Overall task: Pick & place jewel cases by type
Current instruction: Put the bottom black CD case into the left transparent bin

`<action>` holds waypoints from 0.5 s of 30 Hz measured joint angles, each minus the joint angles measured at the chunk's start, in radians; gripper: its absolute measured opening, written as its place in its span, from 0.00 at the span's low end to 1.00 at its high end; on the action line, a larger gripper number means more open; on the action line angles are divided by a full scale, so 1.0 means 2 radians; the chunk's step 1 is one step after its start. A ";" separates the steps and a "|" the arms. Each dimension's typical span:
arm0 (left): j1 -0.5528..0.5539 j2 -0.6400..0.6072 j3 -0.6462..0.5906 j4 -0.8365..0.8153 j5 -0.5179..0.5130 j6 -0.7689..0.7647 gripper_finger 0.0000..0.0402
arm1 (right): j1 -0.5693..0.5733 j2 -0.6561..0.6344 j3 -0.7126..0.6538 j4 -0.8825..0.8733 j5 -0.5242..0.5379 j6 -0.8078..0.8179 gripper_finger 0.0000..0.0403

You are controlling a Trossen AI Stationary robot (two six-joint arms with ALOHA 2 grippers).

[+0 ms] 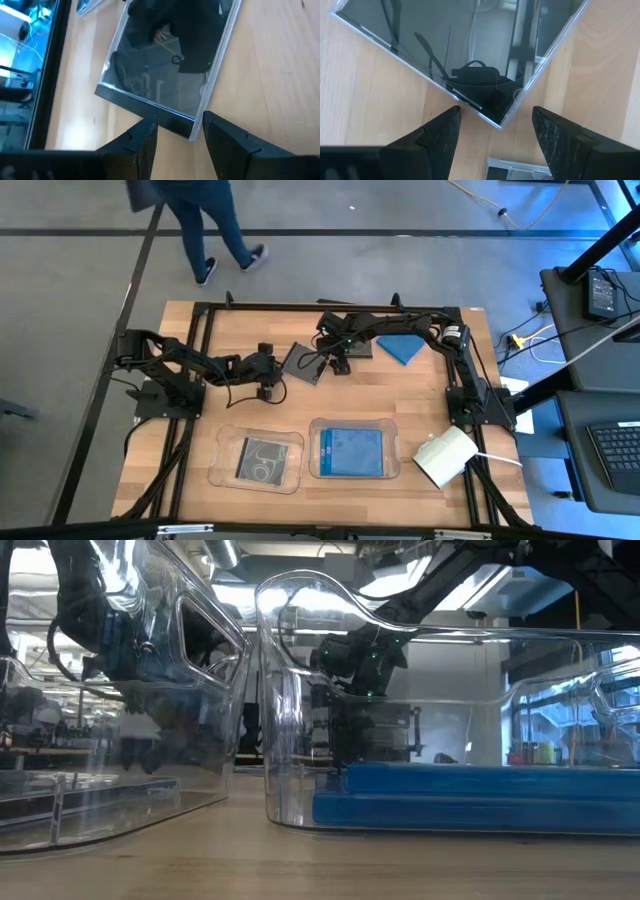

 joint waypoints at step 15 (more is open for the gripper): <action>0.068 -0.003 0.001 -0.019 0.142 -0.285 0.38 | 0.000 0.000 0.000 0.000 0.000 0.002 0.62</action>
